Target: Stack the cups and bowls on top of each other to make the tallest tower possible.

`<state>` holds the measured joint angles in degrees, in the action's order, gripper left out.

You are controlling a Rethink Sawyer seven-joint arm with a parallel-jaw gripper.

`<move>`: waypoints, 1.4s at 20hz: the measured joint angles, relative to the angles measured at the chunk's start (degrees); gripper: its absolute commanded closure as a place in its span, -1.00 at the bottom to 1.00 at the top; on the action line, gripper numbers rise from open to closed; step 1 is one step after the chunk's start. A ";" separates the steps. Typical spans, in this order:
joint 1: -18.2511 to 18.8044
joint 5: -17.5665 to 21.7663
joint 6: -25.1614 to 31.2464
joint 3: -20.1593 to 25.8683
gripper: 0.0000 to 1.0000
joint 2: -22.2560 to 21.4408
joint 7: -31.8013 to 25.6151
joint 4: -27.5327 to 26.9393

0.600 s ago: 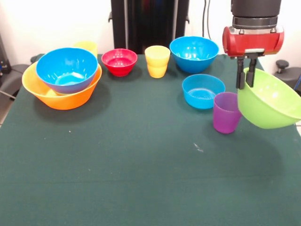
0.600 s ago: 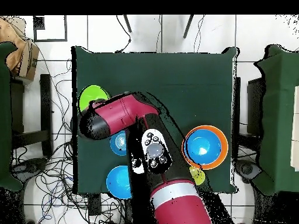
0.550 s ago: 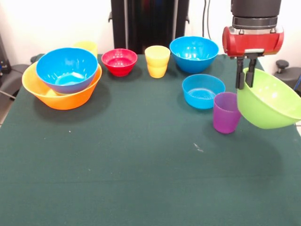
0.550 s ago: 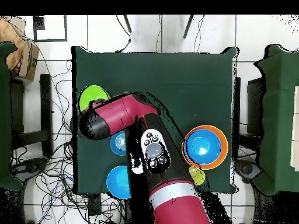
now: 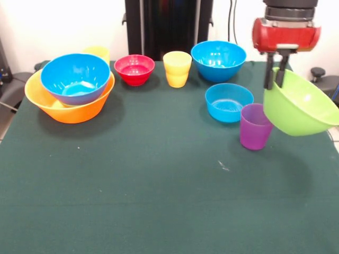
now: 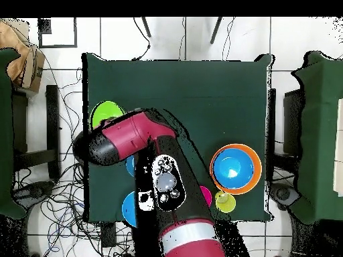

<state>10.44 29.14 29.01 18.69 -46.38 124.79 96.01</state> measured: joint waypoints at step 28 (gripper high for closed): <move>31.07 11.88 -2.29 11.21 1.00 -6.27 -2.24 16.26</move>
<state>41.52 41.02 26.72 29.90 -52.65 122.55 112.27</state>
